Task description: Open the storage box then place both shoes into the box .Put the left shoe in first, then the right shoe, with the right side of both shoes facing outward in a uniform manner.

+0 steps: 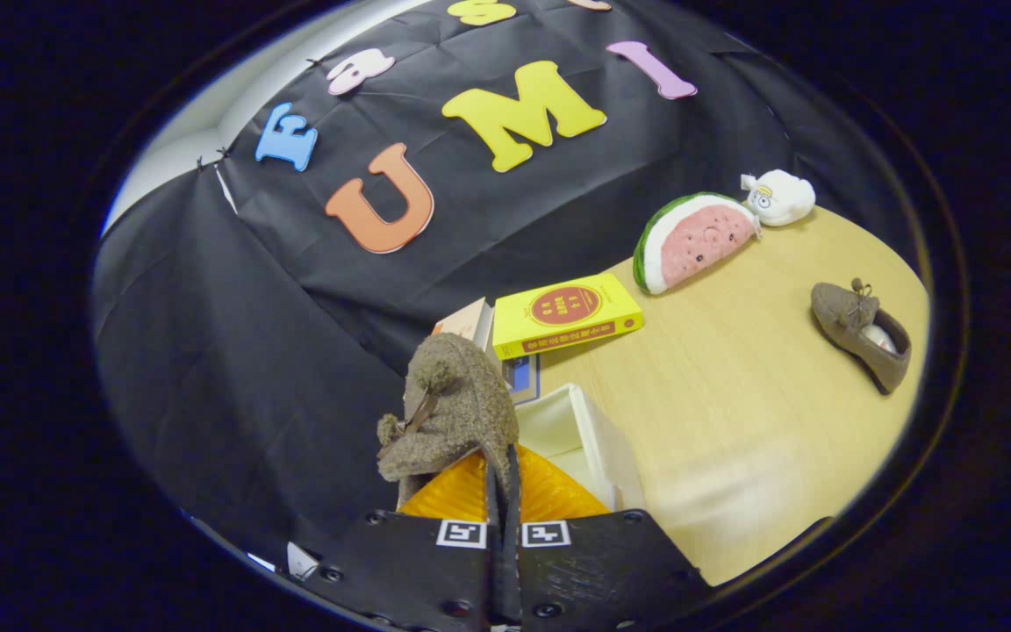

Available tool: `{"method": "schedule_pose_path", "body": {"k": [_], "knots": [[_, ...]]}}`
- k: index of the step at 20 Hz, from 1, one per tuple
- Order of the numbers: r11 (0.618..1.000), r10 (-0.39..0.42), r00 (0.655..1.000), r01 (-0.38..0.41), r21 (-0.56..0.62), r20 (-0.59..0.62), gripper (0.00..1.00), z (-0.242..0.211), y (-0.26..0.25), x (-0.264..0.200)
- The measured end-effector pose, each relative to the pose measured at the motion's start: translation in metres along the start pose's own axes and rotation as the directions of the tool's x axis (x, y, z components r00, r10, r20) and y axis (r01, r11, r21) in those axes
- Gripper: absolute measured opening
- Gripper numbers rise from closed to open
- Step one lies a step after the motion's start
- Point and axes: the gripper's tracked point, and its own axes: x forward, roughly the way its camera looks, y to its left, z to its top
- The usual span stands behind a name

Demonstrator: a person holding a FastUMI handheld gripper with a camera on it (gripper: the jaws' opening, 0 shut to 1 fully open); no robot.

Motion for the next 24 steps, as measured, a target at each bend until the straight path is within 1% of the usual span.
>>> {"method": "schedule_pose_path", "body": {"k": [2, 5, 7, 10, 15, 18, 19, 20, 21, 23, 24], "knots": [[1.0, -0.004, 1.0, 0.005, 0.028, -0.006, 0.0, -0.017, 0.008, 0.008], [0.998, -0.036, 0.999, 0.036, 0.058, 0.012, 0.0, -0.035, 0.009, 0.015], [0.995, -0.043, 0.999, 0.044, 0.084, -0.017, 0.0, -0.054, 0.012, 0.023], [0.994, -0.069, 0.995, 0.074, 0.074, -0.07, 0.0, -0.08, 0.01, 0.03], [0.995, -0.09, 0.992, 0.094, 0.042, -0.085, 0.01, -0.096, 0.014, 0.035], [0.997, -0.073, 0.994, 0.074, 0.01, -0.086, 0.13, -0.093, 0.023, 0.033], [0.998, -0.055, 0.995, 0.055, -0.006, -0.082, 0.21, -0.103, 0.029, 0.03], [0.998, -0.056, 0.995, 0.053, -0.043, -0.083, 0.28, -0.103, 0.031, 0.03], [0.995, -0.06, 0.995, 0.053, -0.085, -0.084, 0.42, -0.105, 0.031, 0.028], [0.988, -0.04, 0.996, 0.028, -0.151, -0.075, 0.7, -0.104, 0.035, 0.023], [0.983, -0.027, 0.998, 0.015, -0.185, -0.059, 0.75, -0.098, 0.037, 0.018]]}}
